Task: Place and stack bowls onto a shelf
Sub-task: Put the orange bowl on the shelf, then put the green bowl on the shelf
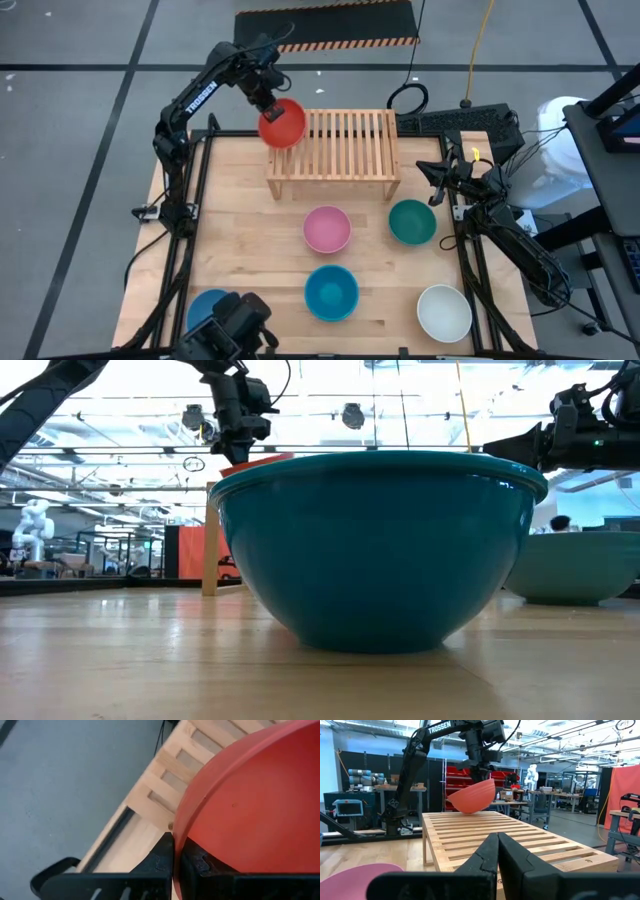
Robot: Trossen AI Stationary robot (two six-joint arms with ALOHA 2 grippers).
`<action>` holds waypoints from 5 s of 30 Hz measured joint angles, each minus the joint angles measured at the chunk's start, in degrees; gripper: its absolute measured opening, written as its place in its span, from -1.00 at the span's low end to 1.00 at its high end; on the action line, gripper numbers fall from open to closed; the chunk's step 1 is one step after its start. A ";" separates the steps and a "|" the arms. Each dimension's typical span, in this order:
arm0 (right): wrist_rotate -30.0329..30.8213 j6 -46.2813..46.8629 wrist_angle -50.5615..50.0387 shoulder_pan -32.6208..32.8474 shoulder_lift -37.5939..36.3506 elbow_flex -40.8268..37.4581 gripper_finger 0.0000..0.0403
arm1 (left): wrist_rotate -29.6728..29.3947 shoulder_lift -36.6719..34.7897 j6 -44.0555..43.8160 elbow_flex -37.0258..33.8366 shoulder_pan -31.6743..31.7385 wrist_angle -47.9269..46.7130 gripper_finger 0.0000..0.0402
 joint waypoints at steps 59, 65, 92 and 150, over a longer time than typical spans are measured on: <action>-0.02 0.03 0.00 0.01 0.00 0.02 -0.98 | -11.80 -11.59 9.70 -0.08 -4.33 6.39 -0.69; 0.06 1.53 -0.02 -0.01 0.00 0.02 -0.98 | -11.73 -20.13 4.58 -0.07 -5.10 6.13 -0.69; -12.27 5.82 -19.67 0.12 10.17 31.21 -0.98 | -2.95 -50.41 -10.89 -32.96 -22.55 6.95 -0.69; -3.24 -2.54 -108.47 0.12 44.11 69.82 -0.98 | -0.95 -102.79 -23.17 -85.90 -27.15 36.66 -0.69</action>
